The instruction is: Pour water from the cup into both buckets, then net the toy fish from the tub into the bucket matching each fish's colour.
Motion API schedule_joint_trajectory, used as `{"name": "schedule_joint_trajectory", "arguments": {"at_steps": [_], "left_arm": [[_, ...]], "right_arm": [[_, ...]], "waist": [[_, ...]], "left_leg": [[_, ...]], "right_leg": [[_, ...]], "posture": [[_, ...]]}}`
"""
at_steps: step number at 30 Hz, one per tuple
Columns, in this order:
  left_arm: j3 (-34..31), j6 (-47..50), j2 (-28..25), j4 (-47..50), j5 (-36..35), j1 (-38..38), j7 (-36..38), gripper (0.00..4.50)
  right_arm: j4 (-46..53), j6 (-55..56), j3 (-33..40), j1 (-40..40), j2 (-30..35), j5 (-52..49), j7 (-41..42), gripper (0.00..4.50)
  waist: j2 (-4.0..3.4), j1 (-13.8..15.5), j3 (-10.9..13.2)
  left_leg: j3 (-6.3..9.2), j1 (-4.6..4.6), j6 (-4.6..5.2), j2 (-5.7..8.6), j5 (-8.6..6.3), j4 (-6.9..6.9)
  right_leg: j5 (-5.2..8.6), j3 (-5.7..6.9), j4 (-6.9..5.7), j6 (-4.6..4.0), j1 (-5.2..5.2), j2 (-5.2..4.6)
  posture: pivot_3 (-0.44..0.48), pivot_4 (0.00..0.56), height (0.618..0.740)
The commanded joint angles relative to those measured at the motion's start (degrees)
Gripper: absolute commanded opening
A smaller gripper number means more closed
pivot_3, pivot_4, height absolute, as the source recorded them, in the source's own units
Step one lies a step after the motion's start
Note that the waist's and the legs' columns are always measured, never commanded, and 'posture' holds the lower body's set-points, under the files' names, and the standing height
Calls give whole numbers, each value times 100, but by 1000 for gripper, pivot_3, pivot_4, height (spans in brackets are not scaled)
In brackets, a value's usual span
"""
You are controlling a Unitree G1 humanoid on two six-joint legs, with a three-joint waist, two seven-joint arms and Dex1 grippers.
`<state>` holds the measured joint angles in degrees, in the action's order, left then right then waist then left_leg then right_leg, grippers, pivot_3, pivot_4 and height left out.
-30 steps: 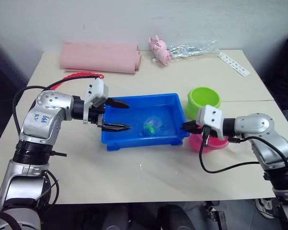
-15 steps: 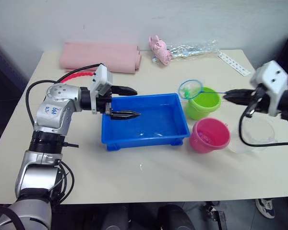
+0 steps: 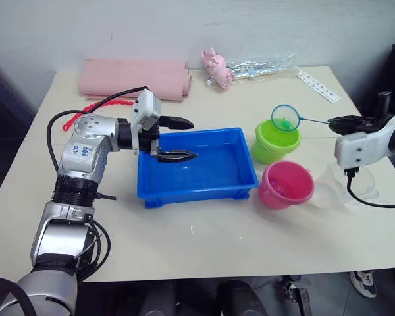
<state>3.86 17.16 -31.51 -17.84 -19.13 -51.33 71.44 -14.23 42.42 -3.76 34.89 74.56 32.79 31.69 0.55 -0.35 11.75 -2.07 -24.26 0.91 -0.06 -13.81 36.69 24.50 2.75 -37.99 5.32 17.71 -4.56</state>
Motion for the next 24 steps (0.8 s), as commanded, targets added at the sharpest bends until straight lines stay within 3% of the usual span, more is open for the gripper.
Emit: {"name": "schedule_joint_trajectory", "arguments": {"at_steps": [1,4,7,11,16,20,24], "left_arm": [[-134,71,-130,371,-90,44,-9,4428],[-147,130,-174,450,-103,76,-7,4428],[-174,290,-244,593,-171,78,37,4428],[-197,461,-388,838,-258,169,132,4428],[-153,459,-335,703,-223,14,104,4428],[-176,528,-365,800,-248,23,100,4428],[-211,794,-655,1273,-371,448,257,4428]], "right_arm": [[-206,603,-29,294,183,754,-770,0],[-424,785,-86,540,223,1029,-1066,0],[-714,821,-36,670,280,686,-934,0],[-568,1099,-112,646,495,1284,-1384,0],[-738,1264,-600,462,254,1797,-1565,0],[-996,678,-227,765,-19,193,-848,0],[-600,438,69,432,152,-1235,-113,0]], "waist": [[0,-2,0],[0,3,0],[0,11,0],[-1,6,-1],[-1,-1,-1],[-5,-4,1],[-6,2,1]], "left_leg": [[0,0,-1,0,0,0],[0,0,-1,0,1,-1],[0,0,-2,0,1,-1],[0,0,-2,0,1,-6],[-1,2,-3,-1,2,-7],[-2,1,-3,0,2,-6],[-2,1,-3,-4,2,-14]], "right_leg": [[0,0,1,0,0,1],[0,0,1,0,-1,1],[0,0,1,0,-2,0],[0,-1,2,0,-3,1],[0,-2,1,-1,-3,1],[0,-2,-1,-1,-1,2],[0,1,4,-1,-2,5]], "posture": [[0,150,740],[0,150,740],[0,150,740],[0,150,740],[0,150,740],[0,150,740],[0,150,740]]}}
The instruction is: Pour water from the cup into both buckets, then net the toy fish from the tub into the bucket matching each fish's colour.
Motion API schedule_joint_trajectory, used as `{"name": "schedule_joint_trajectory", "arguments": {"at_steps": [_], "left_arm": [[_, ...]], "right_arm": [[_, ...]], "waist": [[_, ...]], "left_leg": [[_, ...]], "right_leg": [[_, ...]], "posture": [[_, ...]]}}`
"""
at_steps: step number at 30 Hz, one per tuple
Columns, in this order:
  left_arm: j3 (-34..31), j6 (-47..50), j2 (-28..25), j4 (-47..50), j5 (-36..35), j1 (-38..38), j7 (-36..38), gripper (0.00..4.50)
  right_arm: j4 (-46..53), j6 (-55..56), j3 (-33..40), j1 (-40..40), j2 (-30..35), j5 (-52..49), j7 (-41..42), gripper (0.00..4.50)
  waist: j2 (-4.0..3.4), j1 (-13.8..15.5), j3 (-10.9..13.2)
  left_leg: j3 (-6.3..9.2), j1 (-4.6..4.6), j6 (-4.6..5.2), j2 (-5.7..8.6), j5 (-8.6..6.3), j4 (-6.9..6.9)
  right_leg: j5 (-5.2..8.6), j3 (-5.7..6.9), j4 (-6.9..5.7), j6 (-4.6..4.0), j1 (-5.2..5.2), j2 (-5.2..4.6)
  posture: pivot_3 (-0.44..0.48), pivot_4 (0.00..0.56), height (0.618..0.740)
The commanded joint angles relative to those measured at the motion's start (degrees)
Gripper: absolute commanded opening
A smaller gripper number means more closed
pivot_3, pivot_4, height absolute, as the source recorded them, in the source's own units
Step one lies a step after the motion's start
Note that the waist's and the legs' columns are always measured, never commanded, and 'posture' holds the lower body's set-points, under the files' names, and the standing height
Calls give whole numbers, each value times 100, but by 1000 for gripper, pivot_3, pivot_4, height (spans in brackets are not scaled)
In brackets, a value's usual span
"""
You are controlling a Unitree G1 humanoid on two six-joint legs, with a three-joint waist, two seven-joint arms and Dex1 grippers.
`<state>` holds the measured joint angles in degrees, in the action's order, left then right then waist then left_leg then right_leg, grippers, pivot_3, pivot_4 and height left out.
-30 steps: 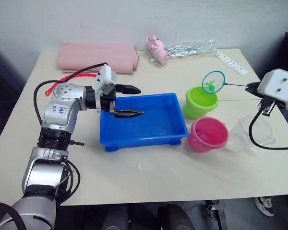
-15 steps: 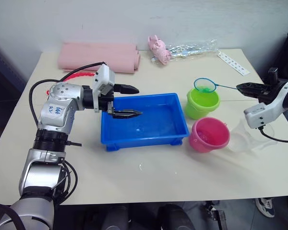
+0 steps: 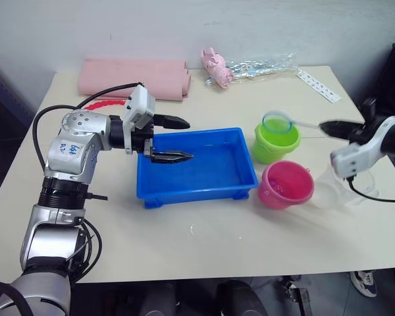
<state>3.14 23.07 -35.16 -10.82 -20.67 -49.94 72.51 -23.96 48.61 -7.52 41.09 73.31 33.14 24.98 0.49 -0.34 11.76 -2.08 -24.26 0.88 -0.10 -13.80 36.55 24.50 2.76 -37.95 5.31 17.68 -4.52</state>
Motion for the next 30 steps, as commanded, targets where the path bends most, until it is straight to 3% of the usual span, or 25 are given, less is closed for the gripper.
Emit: {"name": "schedule_joint_trajectory", "arguments": {"at_steps": [1,4,8,11,16,18,21,25,27,29,30], "left_arm": [[-153,350,-388,774,-309,465,203,4428],[-221,839,-734,1568,-706,1035,360,4428],[-395,1342,-1143,2429,-1146,1666,337,4428],[-530,1672,-1410,2960,-1457,2052,314,4428],[-504,1416,-1868,3606,-1350,3257,435,4428],[-517,1231,-1953,3678,-1250,3571,390,4428],[-555,964,-2016,3759,-1084,3894,302,4428],[-612,506,-2139,3762,-767,4379,211,4428],[-633,430,-2153,3706,-723,4470,177,4428],[-649,395,-2189,3630,-716,4483,173,4500],[-664,394,-2209,3598,-735,4474,184,4500]], "right_arm": [[521,-445,580,-346,267,-1774,836,0],[1265,-2142,1106,-1005,27,-3717,1759,0],[3026,-5469,1933,-2036,-299,-6912,2442,0],[4229,-6649,2348,-2968,-415,-8306,2952,0],[5224,-7063,2137,-3834,-793,-8631,3623,0],[5467,-7030,1861,-4067,-984,-8318,3705,0],[5509,-6517,1260,-4316,-1264,-7277,3757,0],[4572,-5106,233,-4249,-1858,-5388,3690,0],[4089,-4563,27,-4179,-2035,-4950,3812,0],[3824,-4450,-25,-4059,-2197,-4863,3810,828],[3758,-4393,-56,-4021,-2213,-4804,3856,970]], "waist": [[-1,-1,0],[0,-1,0],[0,29,0],[1,60,-1],[1,47,-1],[3,48,-1],[5,60,-3],[10,27,-6],[9,32,-5],[9,32,-5],[10,27,-6]], "left_leg": [[0,0,0,0,0,-4],[1,1,1,-4,0,-13],[9,1,1,-8,0,-6],[23,1,0,-6,0,0],[22,5,4,1,-2,0],[22,9,4,1,-3,-1],[27,11,1,1,-1,0],[20,12,1,4,-1,-3],[18,12,0,4,0,-5],[20,13,-2,4,1,-6],[18,14,-2,4,1,-6]], "right_leg": [[0,0,2,0,0,0],[0,2,10,0,-3,3],[0,4,7,-1,-14,3],[-1,10,8,-2,-24,1],[-1,8,23,-1,-34,-3],[-1,7,32,-2,-32,-3],[-1,8,32,-2,-31,-3],[-1,2,32,-2,-26,-4],[0,2,30,-2,-22,-4],[0,4,29,-2,-23,-4],[0,2,30,-2,-24,-4]], "posture": [[0,150,740],[0,150,740],[0,150,740],[0,150,740],[0,150,740],[0,150,740],[0,150,740],[0,150,740],[0,150,740],[0,150,740],[0,150,740]]}}
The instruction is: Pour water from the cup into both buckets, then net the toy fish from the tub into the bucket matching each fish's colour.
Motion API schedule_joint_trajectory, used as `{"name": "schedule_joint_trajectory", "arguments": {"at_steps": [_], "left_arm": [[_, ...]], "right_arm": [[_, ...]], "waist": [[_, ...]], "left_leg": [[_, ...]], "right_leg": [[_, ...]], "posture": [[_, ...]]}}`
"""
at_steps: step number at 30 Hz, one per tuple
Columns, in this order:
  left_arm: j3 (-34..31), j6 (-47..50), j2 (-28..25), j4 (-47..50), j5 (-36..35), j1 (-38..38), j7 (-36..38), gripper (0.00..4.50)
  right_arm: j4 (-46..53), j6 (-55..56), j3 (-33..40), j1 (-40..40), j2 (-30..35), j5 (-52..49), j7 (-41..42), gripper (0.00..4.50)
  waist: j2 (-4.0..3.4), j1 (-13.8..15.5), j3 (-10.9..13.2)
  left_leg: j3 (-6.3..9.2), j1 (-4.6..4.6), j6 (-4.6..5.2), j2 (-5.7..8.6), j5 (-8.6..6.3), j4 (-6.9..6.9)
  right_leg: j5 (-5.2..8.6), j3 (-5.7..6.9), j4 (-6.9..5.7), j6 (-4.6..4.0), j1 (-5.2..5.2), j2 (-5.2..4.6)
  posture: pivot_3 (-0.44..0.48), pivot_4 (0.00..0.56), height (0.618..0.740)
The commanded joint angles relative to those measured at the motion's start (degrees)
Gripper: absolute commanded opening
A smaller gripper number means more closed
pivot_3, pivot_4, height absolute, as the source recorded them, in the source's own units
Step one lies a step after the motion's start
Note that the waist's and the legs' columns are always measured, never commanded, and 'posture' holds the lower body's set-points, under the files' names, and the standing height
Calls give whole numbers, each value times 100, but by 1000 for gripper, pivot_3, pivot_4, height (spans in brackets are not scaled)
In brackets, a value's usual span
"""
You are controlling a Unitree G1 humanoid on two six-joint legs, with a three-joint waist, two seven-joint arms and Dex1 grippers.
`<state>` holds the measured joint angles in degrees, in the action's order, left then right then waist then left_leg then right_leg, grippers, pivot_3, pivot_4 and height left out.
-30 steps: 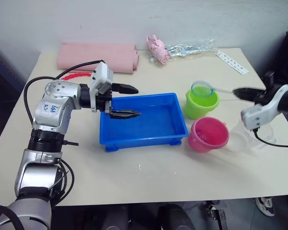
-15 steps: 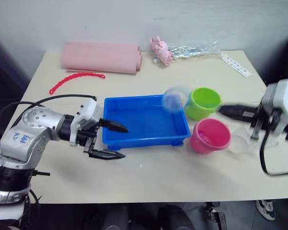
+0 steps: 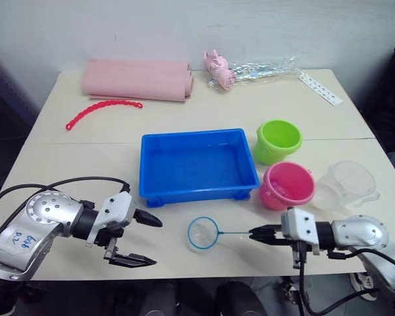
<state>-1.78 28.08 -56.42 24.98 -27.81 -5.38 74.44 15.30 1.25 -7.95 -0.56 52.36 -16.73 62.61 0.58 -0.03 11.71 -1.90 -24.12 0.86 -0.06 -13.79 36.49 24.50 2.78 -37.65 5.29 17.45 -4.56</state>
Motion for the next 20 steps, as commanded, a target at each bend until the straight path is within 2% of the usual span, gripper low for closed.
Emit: {"name": "schedule_joint_trajectory", "arguments": {"at_steps": [1,3,4,5,6,7,8,11,14,17,20], "left_arm": [[-204,-56,-96,-21,-79,-13,-5,4500],[-324,197,-51,-104,-340,-142,-65,4500],[-410,408,-32,-159,-530,-245,-112,4500],[-463,554,-22,-188,-657,-313,-148,4500],[-532,687,-55,-233,-779,-391,-134,4500],[-606,769,-124,-297,-874,-465,-64,4500],[-683,871,-197,-435,-964,-608,-5,4500],[-819,1046,-295,-849,-1106,-1064,45,4500],[-743,831,-419,-1397,-900,-1523,252,4500],[-622,638,-394,-1971,-747,-2012,370,4500],[-491,615,-214,-2480,-717,-2531,449,4500]], "right_arm": [[-198,376,-18,152,-120,241,116,1417],[-71,268,166,-7,-46,196,80,2114],[125,90,407,-184,82,55,76,2732],[262,-32,576,-310,174,-47,82,2997],[493,-284,941,-518,310,-311,115,3603],[739,-676,1497,-773,465,-745,188,3998],[967,-1288,2330,-1066,636,-1356,345,4448],[1146,-2741,4376,-1722,895,-2478,708,4482],[715,-3657,6115,-2333,842,-2722,1012,4482],[195,-3774,7032,-2844,746,-2335,1214,4482],[-246,-3583,7471,-3142,630,-1991,1265,4482]], "waist": [[0,-6,0],[0,7,0],[1,17,0],[0,46,0],[-1,56,0],[-1,69,1],[-1,74,1],[1,107,0],[5,150,-2],[6,152,-3],[6,147,-3]], "left_leg": [[0,0,0,0,0,1],[-1,0,0,0,0,1],[2,-1,0,-1,0,0],[8,-2,0,-1,0,-1],[8,-3,0,1,0,-1],[7,-2,0,1,0,-1],[5,-4,1,1,0,0],[4,3,1,2,-1,1],[6,5,1,0,-1,-4],[-1,7,3,6,-1,-25],[-6,3,3,11,-2,-30]], "right_leg": [[0,1,0,0,-1,0],[0,0,-1,0,0,0],[0,3,-2,0,0,1],[0,5,-2,0,0,1],[0,6,-3,0,0,-2],[0,5,-2,0,-2,-1],[0,5,-2,0,-1,-2],[0,6,0,0,-13,0],[0,10,6,0,-16,2],[0,4,22,0,-14,0],[0,2,23,0,-6,-2]], "posture": [[0,150,740],[0,150,740],[0,150,740],[0,150,740],[0,150,740],[0,150,740],[0,150,740],[0,150,740],[0,150,740],[0,150,740],[0,150,740]]}}
